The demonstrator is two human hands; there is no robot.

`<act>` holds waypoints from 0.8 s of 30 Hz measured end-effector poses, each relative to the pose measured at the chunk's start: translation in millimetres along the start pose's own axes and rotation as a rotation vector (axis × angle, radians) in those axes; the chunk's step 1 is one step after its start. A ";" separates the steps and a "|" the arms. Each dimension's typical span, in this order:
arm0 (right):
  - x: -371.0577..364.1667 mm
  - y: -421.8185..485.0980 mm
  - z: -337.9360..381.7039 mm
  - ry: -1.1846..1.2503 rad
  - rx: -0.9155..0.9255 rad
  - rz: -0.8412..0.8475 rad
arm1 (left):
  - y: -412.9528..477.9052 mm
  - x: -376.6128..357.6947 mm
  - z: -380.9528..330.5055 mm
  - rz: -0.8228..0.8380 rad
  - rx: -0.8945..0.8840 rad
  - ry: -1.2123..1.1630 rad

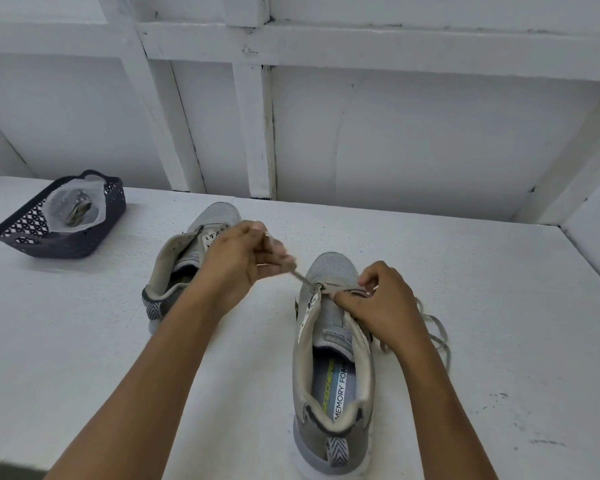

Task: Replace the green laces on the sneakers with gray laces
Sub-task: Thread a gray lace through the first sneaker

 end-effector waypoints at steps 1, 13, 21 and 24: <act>1.3 -3.0 -1.0 0.012 -0.041 0.000 | -1.2 0.6 -2.3 -0.002 0.014 -0.002; 24.1 -19.5 -7.0 0.131 -0.240 0.249 | -2.0 -0.4 4.5 0.194 -0.088 0.480; 37.5 -29.1 -9.6 0.411 -0.280 -0.077 | 6.0 6.1 14.3 0.115 -0.015 0.457; 48.3 -32.7 -16.5 0.392 -0.297 -0.089 | 6.1 2.7 24.5 0.250 0.016 0.919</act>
Point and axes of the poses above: each hand's wrist, its own y-axis towards the middle knuckle, its own x-axis out of the back of the hand, z = x × y, the point moved 1 cm from there along y, towards the middle knuckle, and after that the axes turned 8 degrees about y, right-handed, at the moved point
